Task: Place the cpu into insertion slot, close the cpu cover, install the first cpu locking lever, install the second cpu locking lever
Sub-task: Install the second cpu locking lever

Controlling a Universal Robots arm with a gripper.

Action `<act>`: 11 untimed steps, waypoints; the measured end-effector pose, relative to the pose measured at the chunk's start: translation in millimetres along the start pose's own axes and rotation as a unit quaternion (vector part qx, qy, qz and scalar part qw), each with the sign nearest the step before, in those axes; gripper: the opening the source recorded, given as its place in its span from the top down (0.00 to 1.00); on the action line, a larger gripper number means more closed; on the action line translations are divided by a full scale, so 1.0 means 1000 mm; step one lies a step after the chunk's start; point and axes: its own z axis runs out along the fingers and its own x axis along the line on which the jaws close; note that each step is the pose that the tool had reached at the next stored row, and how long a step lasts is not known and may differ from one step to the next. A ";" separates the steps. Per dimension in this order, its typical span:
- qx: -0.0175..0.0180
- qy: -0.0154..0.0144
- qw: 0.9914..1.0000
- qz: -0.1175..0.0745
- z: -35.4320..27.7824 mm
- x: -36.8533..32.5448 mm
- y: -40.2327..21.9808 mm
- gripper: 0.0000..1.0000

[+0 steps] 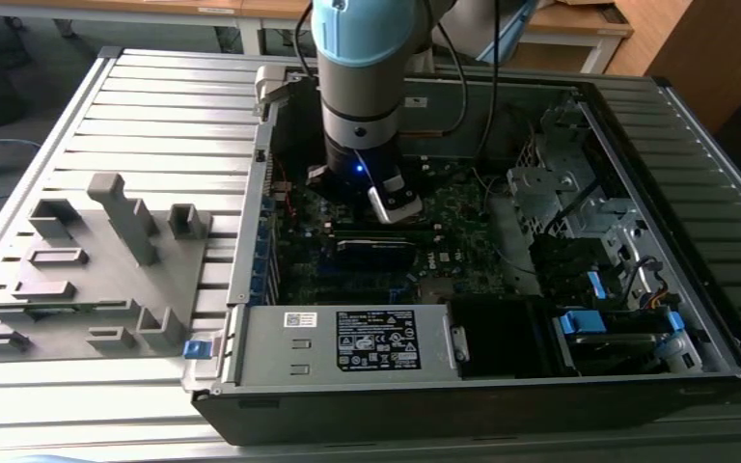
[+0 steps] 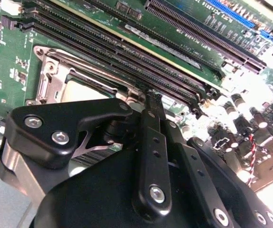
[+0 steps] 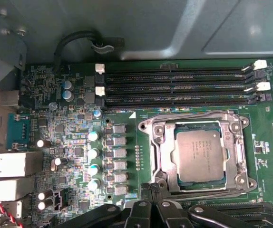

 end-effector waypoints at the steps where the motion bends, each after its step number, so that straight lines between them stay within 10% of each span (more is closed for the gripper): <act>1: 0.000 0.000 1.000 0.000 -0.0009 -0.0001 0.0003 0.89; 11: 0.000 0.000 1.000 0.000 -0.0227 -0.0011 0.0038 0.89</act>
